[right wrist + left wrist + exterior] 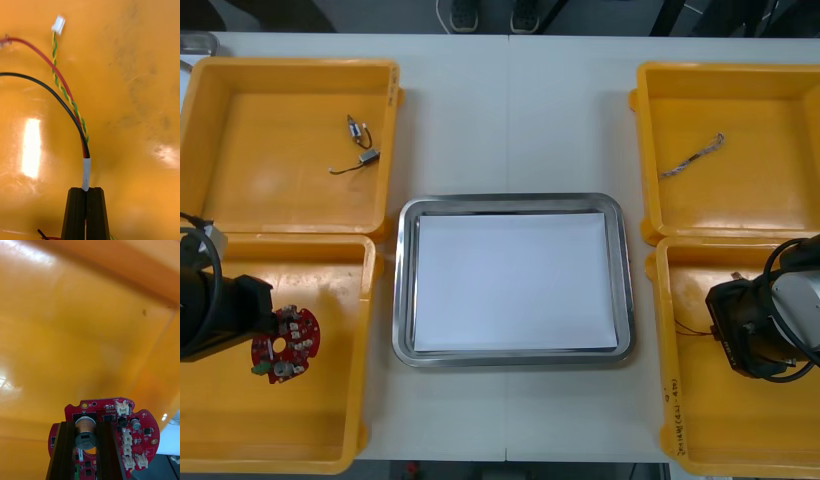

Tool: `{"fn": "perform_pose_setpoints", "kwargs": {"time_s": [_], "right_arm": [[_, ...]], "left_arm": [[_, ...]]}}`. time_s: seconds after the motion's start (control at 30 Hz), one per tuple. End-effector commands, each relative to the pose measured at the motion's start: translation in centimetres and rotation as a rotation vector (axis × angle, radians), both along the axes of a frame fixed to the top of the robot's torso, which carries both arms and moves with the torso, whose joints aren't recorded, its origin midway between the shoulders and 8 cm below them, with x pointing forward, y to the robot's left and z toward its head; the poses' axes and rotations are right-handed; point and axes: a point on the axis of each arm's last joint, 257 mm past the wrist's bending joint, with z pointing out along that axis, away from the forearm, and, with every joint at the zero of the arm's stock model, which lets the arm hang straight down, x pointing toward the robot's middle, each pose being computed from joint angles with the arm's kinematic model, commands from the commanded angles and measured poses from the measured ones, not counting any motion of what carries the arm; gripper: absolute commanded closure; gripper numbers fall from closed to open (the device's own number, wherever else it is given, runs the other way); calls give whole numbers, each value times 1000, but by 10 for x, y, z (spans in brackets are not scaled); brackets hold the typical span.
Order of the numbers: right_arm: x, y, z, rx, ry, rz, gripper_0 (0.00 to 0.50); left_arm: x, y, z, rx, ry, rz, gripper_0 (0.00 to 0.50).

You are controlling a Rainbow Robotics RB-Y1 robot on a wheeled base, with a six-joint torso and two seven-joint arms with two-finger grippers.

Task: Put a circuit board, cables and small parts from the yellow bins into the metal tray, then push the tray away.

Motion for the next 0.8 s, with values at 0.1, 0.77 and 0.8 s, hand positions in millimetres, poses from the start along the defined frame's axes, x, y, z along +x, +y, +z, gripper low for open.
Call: {"fn": "perform_pose_setpoints", "kwargs": {"time_s": [0.1,0.77,0.8], "right_arm": [[-8,-28,41,-17,-1,-4,500],[-11,-51,139,-109,-137,400,500],[-11,-52,145,-134,-144,440,500]], "left_arm": [[26,-28,49,31,-70,-69,500],[43,-146,52,104,-96,-430,500],[45,-153,49,99,-96,-442,500]]}}
